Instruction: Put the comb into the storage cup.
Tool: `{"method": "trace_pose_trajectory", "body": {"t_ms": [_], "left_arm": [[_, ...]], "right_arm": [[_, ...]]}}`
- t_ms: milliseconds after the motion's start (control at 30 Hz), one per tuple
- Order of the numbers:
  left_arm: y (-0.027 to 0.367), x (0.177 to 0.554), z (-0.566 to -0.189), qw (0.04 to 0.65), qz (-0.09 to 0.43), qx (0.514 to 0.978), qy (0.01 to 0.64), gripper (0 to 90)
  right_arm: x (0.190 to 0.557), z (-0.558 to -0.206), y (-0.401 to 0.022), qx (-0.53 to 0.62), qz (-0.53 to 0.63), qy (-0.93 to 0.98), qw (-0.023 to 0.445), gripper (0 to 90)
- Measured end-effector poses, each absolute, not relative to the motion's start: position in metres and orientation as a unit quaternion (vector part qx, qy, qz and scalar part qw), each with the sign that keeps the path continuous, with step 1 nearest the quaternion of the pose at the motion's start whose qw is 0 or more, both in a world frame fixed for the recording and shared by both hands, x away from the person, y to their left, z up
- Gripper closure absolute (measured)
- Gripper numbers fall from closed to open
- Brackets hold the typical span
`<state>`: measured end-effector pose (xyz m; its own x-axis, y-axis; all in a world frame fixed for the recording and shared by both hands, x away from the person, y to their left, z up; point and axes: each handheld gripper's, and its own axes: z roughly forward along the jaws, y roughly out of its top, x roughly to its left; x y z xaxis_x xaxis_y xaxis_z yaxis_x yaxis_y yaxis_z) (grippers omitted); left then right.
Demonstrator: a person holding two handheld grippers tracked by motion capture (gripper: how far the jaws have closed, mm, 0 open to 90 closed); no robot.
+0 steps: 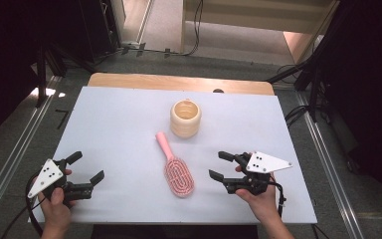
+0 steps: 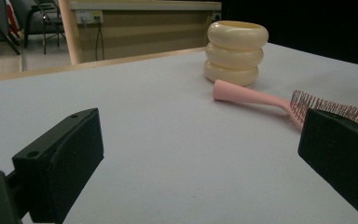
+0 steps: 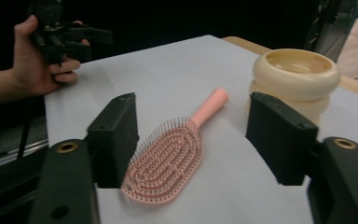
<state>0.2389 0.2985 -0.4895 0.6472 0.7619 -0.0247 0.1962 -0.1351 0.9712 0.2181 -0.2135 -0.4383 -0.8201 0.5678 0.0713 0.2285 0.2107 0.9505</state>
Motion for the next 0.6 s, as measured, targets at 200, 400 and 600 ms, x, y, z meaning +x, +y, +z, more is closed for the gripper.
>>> {"method": "trace_pose_trajectory", "body": {"t_ms": [200,400,600], "left_arm": [[0.298,0.239,-0.49,0.564,0.25,0.711,0.337,0.7],[0.298,0.238,-0.489,0.563,0.251,0.712,0.335,0.7],[0.297,0.238,-0.49,0.564,0.251,0.713,0.332,0.7]], "right_arm": [[0.218,-0.44,-0.198,0.241,0.564,0.777,0.141,55.9],[0.218,-0.446,-0.177,0.22,0.55,0.799,0.108,80.1],[0.218,-0.454,-0.162,0.211,0.539,0.811,0.086,87.8]]}}
